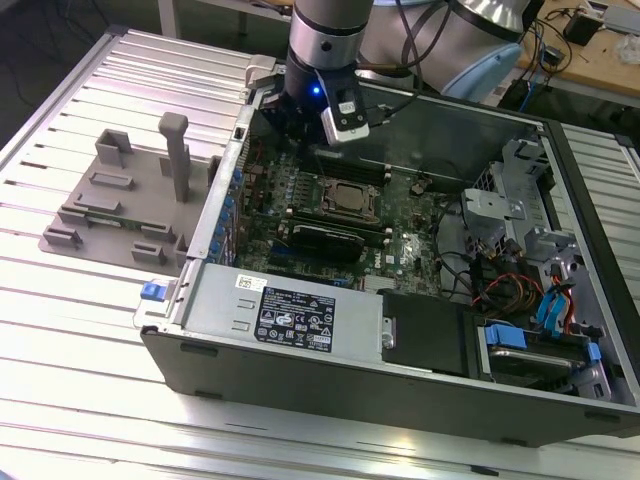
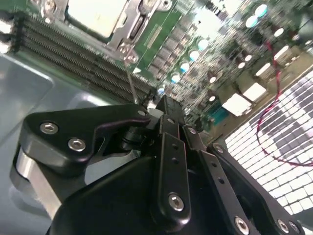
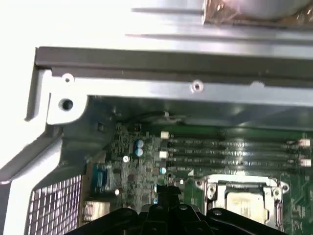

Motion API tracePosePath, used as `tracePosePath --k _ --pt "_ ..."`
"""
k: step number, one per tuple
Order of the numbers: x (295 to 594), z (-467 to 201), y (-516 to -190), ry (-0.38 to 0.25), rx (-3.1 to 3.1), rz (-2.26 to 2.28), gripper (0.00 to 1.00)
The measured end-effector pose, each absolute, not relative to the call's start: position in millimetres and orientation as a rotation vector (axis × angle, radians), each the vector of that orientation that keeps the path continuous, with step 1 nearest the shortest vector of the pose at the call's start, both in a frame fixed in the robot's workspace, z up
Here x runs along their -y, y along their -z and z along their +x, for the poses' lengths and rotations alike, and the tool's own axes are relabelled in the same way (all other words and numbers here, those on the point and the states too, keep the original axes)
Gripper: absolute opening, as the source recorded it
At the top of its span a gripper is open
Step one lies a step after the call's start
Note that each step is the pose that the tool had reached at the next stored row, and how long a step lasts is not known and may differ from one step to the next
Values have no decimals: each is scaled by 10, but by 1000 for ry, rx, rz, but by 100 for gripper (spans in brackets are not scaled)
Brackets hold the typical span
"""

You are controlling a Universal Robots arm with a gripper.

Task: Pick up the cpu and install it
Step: 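Install the first cpu locking lever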

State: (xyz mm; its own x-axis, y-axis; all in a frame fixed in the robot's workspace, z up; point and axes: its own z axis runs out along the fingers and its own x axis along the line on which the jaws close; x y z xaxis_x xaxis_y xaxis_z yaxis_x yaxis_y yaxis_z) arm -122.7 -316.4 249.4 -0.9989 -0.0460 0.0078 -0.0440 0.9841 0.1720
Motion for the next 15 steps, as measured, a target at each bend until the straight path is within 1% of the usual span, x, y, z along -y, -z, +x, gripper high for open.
tracePosePath --k 1,8,15 --pt "3163 -1232 -2494 298 3119 71 11" --pt "3176 -1128 -2494 299 3117 71 11" --pt "3230 -795 -2487 299 3113 69 11"
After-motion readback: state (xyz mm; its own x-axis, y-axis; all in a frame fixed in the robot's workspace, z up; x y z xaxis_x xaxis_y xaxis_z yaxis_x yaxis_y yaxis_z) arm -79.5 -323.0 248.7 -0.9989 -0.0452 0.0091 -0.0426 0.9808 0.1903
